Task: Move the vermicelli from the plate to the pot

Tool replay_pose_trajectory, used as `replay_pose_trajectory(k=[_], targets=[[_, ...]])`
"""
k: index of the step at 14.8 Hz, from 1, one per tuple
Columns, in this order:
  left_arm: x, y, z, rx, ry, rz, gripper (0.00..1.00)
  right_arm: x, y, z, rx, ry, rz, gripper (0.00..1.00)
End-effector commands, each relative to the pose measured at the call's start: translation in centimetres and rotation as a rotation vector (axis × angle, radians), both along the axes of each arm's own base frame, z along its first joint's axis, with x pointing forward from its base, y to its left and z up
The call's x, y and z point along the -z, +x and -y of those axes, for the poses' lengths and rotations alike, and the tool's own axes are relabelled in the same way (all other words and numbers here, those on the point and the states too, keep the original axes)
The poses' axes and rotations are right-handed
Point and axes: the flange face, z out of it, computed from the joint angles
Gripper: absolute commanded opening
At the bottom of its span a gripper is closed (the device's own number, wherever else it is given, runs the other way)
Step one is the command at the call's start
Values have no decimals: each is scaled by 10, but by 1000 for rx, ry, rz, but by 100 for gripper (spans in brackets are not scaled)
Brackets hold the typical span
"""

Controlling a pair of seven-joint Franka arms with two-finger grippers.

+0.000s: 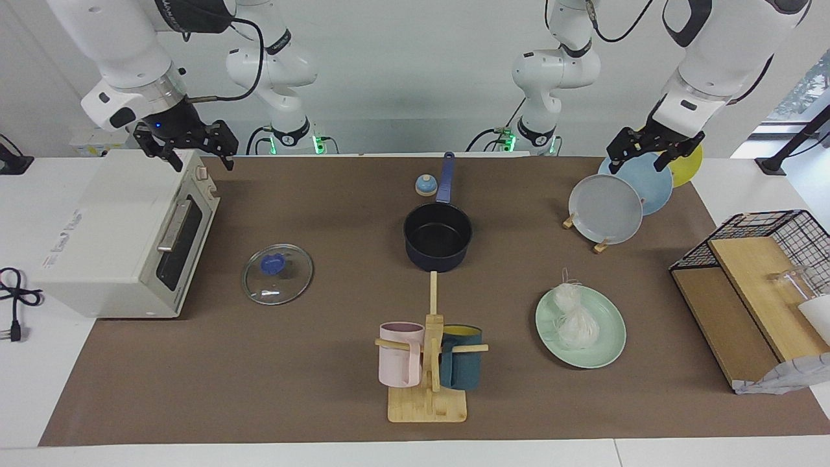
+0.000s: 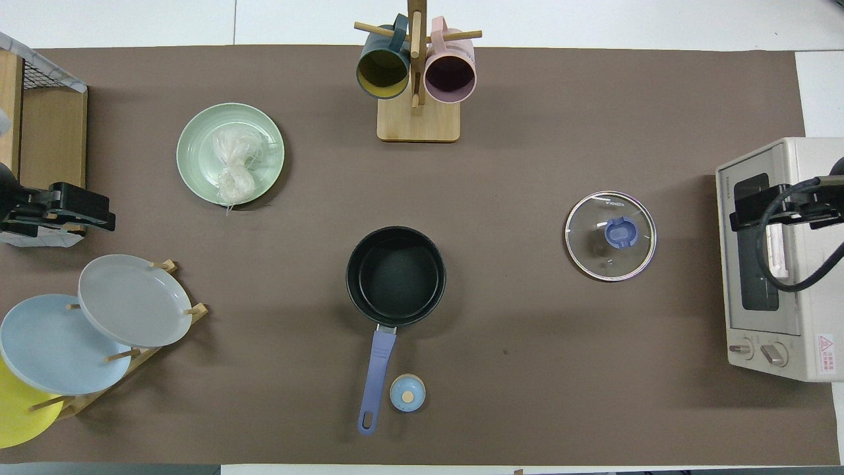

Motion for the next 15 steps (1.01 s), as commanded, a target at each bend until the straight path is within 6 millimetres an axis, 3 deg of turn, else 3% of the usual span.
replay_pose_trajectory(k=[1,6,9,11,12,13,15], targets=[[-5,2,2,-4,-11,12,100,-3,-1,-2,6,-8,3,100],[6,18,6,-24,-21,92,100,6,5,-3,7,-5,58,100],[41,48,14,-17,-30,85,100,23,11,-16,-17,-2,110,100],[87,76,18,-20,-44,64,100,51,19,-19,-16,3,144,100],[109,90,19,-21,-42,55,100,66,24,-29,-33,5,147,100],[134,105,21,-20,-46,63,100,88,30,-33,-38,7,136,100],[177,128,45,5,-56,108,100,127,39,-33,-38,7,130,100]])
